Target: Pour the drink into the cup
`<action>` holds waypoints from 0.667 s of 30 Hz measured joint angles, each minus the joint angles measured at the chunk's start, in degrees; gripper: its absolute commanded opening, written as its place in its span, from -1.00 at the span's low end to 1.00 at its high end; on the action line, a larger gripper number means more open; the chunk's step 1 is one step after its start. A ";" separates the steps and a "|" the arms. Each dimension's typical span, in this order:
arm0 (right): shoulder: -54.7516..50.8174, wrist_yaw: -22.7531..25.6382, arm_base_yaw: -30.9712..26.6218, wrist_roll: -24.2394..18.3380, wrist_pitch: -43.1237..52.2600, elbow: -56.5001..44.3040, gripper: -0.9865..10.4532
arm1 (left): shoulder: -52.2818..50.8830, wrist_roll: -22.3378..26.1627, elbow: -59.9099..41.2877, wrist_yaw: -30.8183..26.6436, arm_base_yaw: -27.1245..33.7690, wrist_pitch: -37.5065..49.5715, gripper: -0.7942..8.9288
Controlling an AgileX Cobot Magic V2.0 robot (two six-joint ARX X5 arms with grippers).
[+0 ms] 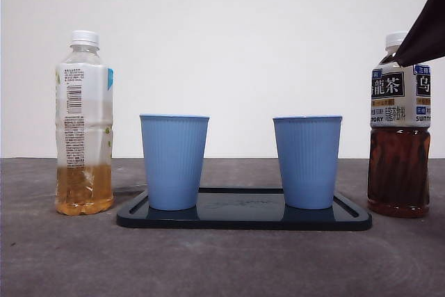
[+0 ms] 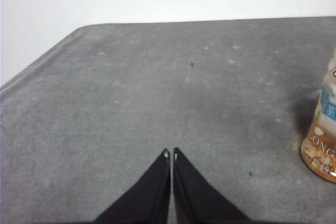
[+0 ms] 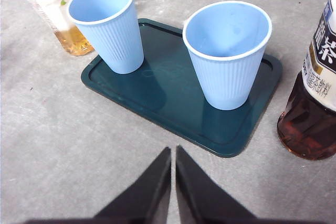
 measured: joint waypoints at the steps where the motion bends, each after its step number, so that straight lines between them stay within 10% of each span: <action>1: 0.00 -0.02 0.00 0.00 0.00 0.00 -0.81 | 0.00 0.00 -0.11 0.00 0.13 0.28 -0.82; 20: -1.03 1.57 -0.50 -0.04 0.37 0.00 -0.81 | 0.00 -0.24 -0.15 0.00 0.24 0.42 -0.82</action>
